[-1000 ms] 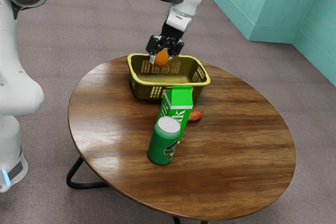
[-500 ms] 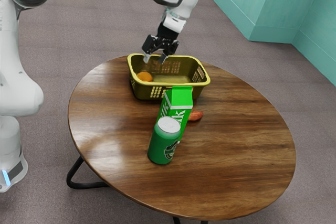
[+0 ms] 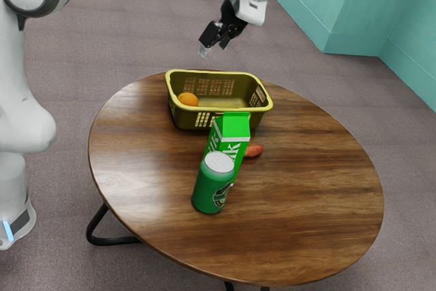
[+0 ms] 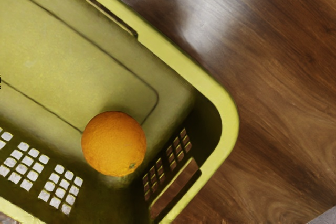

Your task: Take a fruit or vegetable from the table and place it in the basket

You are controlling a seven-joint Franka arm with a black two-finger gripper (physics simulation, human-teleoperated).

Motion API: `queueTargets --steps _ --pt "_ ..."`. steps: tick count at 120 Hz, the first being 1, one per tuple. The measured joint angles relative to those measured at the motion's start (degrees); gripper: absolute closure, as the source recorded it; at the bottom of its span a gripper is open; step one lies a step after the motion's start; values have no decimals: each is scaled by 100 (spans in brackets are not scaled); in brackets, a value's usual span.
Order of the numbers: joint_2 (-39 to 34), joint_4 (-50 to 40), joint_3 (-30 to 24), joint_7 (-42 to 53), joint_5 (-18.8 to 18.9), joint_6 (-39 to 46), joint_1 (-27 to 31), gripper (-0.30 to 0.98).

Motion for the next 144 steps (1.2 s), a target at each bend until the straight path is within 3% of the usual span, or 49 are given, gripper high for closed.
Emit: queueTargets --steps 7,15,21,33,44,60,70,80,107,115,144 --pt "4 39 -51 -359 225 -110 -137 0" --pt "78 46 -220 -720 766 -388 -1114 0" --pt "104 125 -299 -968 1071 -525 -1485 0" --pt "32 543 -127 -1402 1249 -531 -1614 0" --pt "202 640 -293 -1748 1263 -524 -1902 0" --pt "134 826 247 -2263 444 -226 -1701 0" --pt "80 844 428 -2637 -250 -162 -1211 0" --pt "27 848 995 -3160 -1026 -11 -990 0" --pt "-256 845 1243 -4745 -2018 407 -572 0" --pt "-304 788 1251 -5108 -2216 531 -653 0" --pt "-391 734 1321 -6133 -2226 1231 -1752 0"
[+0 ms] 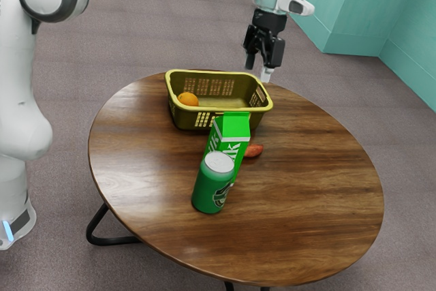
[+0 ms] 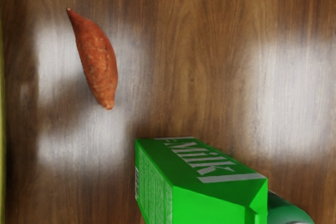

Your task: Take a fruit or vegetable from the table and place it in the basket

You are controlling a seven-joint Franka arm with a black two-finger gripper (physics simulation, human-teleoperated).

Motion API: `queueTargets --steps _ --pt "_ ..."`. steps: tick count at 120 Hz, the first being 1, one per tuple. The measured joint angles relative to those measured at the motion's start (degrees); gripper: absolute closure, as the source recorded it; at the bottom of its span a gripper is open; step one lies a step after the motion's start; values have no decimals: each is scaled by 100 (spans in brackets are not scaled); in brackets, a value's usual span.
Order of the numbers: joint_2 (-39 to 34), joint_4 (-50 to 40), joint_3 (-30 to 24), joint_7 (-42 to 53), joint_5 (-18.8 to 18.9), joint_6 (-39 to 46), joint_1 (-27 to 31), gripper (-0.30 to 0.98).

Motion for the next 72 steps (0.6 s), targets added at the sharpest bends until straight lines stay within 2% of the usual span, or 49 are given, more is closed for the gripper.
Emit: queueTargets --steps 8,21,32,38,47,72 --pt "-1 -20 115 -223 188 494 -388 0" --pt "-174 -3 487 -581 1260 1178 -1151 0" --pt "-745 474 1147 -848 1770 1494 -2061 0" --pt "-955 697 1459 -975 1923 1576 -2469 0" --pt "-1153 772 1629 -1150 2062 1667 -2790 0" --pt "-1314 282 1692 -1594 2211 1793 -2925 0"
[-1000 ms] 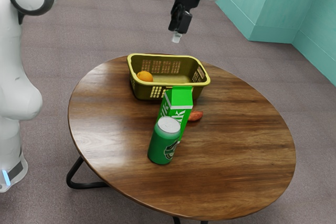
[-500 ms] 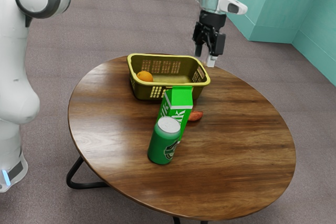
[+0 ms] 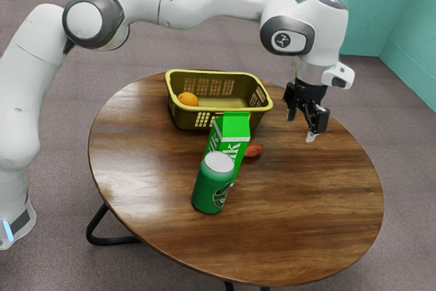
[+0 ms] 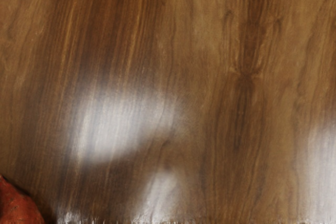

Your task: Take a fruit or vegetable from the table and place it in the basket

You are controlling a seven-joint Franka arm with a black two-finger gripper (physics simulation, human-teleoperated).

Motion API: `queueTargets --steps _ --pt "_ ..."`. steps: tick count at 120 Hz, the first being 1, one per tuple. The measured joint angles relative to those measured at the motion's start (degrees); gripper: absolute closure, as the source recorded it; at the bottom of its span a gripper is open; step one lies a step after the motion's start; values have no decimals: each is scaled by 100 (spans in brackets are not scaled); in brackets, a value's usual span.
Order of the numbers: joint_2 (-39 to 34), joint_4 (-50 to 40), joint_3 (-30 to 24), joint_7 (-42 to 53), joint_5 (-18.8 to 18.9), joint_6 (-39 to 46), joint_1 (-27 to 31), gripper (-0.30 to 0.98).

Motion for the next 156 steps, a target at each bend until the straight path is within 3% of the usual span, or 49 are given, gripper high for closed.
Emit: queueTargets --steps 81,100,156 --pt "-59 -477 100 -85 197 -206 -198 0" --pt "-37 -488 85 -157 350 -306 181 0" --pt "-252 -763 395 -265 310 -392 318 0"
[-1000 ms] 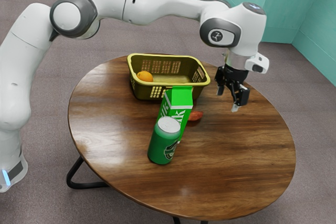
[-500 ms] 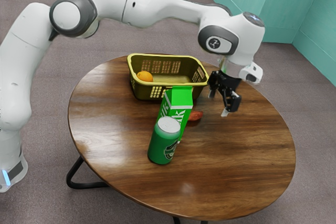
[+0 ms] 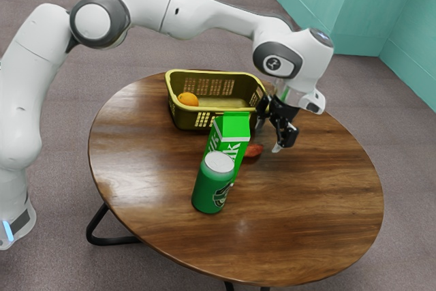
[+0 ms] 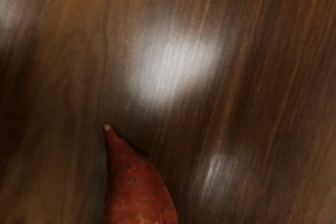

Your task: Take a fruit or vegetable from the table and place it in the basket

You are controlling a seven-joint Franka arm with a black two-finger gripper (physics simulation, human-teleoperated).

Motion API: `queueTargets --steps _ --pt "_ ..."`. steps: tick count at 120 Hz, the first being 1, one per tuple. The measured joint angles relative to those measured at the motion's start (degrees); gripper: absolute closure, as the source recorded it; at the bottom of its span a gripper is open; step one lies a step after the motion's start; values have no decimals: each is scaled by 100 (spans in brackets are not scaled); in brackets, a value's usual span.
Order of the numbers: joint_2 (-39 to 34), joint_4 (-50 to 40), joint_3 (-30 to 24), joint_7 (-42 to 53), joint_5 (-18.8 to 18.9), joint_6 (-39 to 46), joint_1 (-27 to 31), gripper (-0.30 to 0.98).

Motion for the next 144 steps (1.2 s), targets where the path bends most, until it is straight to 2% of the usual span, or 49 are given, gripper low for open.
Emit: queueTargets --steps 54,79,144 --pt "-88 -35 12 -57 -35 21 13 0" --pt "-35 -255 -191 -67 -61 25 360 2" --pt "9 -655 -386 -196 -71 25 456 0"
